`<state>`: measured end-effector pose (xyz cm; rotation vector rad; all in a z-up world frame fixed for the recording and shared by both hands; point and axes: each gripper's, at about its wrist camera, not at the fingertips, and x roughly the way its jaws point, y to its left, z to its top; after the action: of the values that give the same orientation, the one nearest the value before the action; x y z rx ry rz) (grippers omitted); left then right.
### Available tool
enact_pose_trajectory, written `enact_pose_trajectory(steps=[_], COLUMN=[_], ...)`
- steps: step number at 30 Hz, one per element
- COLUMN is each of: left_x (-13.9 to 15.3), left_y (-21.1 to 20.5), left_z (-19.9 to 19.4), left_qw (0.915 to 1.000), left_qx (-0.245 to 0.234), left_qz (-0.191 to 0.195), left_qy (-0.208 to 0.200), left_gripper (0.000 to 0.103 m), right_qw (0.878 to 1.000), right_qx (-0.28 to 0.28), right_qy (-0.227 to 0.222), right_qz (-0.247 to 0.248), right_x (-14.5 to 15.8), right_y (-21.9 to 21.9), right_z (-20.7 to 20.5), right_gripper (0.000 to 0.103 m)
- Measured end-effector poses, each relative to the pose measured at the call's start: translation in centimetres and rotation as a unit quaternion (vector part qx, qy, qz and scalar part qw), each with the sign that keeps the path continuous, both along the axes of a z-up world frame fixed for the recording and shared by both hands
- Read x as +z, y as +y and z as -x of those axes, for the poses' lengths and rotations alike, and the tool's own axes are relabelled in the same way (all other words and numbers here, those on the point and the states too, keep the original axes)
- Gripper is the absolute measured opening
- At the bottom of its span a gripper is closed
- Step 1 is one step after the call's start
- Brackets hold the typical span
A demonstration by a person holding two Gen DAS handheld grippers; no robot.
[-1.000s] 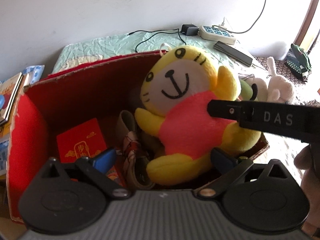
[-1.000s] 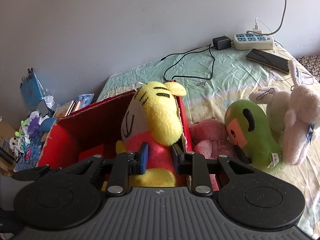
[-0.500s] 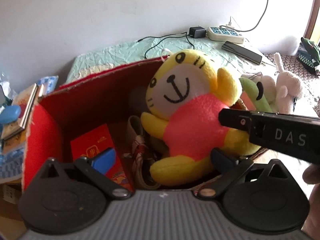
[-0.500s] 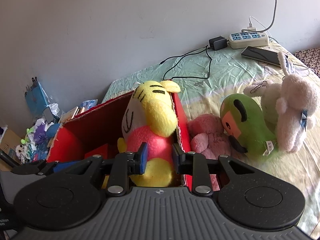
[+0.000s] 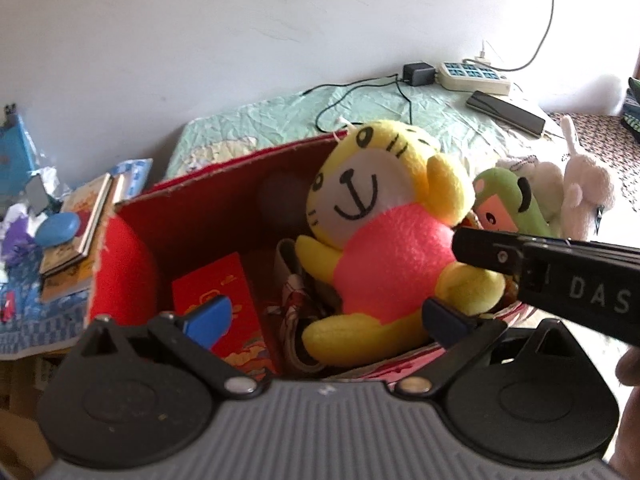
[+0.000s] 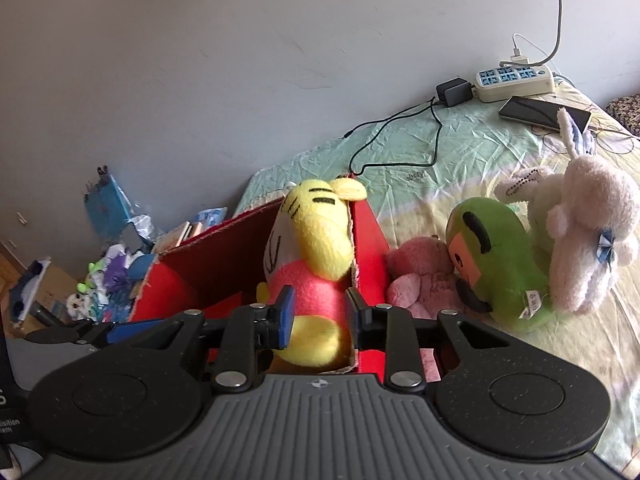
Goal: Organize objects
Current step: 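Open the right gripper to release the tiger and withdraw from the box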
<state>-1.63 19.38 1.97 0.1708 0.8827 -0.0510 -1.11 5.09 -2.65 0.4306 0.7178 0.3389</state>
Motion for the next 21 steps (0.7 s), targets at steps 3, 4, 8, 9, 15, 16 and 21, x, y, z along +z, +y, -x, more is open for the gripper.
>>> enact_pose_trajectory(steps=[3,4,8,9,15,16,21], left_x=[0.6,0.8,1.5,1.6,3.1,3.3,3.6], left_y=[-0.7,-1.0,-2.0,-2.2,-3.9,-4.2,-5.9], left_z=[0.2,0.3,0.8,1.1,1.9,2.0,2.4], left_qw=[0.9998,0.9995,0.9988,0.9985,0.997,0.9969,0.9968], left_qx=[0.017,0.025,0.045,0.049,0.072,0.074,0.078], left_qz=[-0.013,-0.018,-0.022,-0.023,-0.024,-0.022,-0.011], left_qy=[-0.004,-0.003,-0.002,-0.003,-0.015,-0.016,-0.016], left_gripper=[0.102,0.102,0.102,0.102,0.102,0.102,0.101], right_qw=[1.0,1.0,0.999,0.999,0.998,0.998,0.997], right_qx=[0.017,0.021,0.034,0.038,0.059,0.062,0.07], right_qy=[0.003,0.004,0.005,0.004,-0.001,-0.002,0.001], right_qz=[-0.005,-0.006,-0.017,-0.017,-0.019,-0.019,-0.018], right_x=[0.1,0.2,0.5,0.5,0.9,0.9,0.7], right_y=[-1.1,-1.4,-3.1,-3.4,-5.3,-5.6,-7.1], right_z=[0.1,0.2,0.2,0.1,0.0,0.0,0.0], right_gripper=[0.03,0.03,0.037,0.037,0.037,0.037,0.037])
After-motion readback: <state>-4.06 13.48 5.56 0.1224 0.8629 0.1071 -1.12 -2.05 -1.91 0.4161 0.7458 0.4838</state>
